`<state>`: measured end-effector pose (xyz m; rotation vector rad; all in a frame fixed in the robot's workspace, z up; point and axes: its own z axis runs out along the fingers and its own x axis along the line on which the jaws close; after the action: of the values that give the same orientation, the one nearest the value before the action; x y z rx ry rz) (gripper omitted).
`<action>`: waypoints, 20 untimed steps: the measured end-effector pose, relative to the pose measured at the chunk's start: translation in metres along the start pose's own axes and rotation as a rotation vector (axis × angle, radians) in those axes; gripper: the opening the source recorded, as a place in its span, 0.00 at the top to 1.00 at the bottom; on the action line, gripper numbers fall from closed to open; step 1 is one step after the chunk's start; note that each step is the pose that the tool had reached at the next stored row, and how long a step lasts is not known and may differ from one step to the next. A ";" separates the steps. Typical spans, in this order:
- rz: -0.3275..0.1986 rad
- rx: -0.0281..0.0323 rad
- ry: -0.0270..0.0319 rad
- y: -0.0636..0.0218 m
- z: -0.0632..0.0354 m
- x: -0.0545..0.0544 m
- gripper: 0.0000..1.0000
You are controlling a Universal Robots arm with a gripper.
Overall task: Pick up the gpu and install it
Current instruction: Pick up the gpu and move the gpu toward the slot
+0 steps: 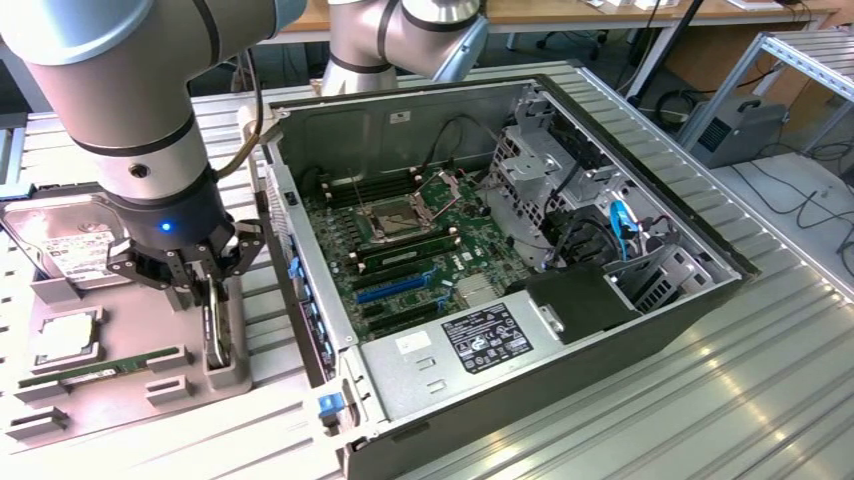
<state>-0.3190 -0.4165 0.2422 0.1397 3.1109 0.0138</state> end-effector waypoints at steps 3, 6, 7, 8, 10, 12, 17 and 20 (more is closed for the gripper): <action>0.000 0.0000 0.0000 0.0000 0.0000 0.000 0.73; 0.000 0.0000 0.0000 0.0000 0.0000 0.000 0.73; 0.000 0.0000 -0.0001 0.0000 0.0000 0.000 0.73; 0.000 0.0000 0.0000 0.0000 0.0000 0.000 0.73; 0.000 0.0000 0.0000 0.0000 0.0000 0.000 0.73; 0.000 0.0000 0.0000 0.0000 0.0000 0.000 0.73; 0.000 0.0005 -0.0004 0.0000 -0.0002 0.000 0.73; 0.000 0.0009 -0.0001 0.0000 -0.0012 0.000 0.73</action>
<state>-0.3189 -0.4165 0.2435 0.1396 3.1108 0.0124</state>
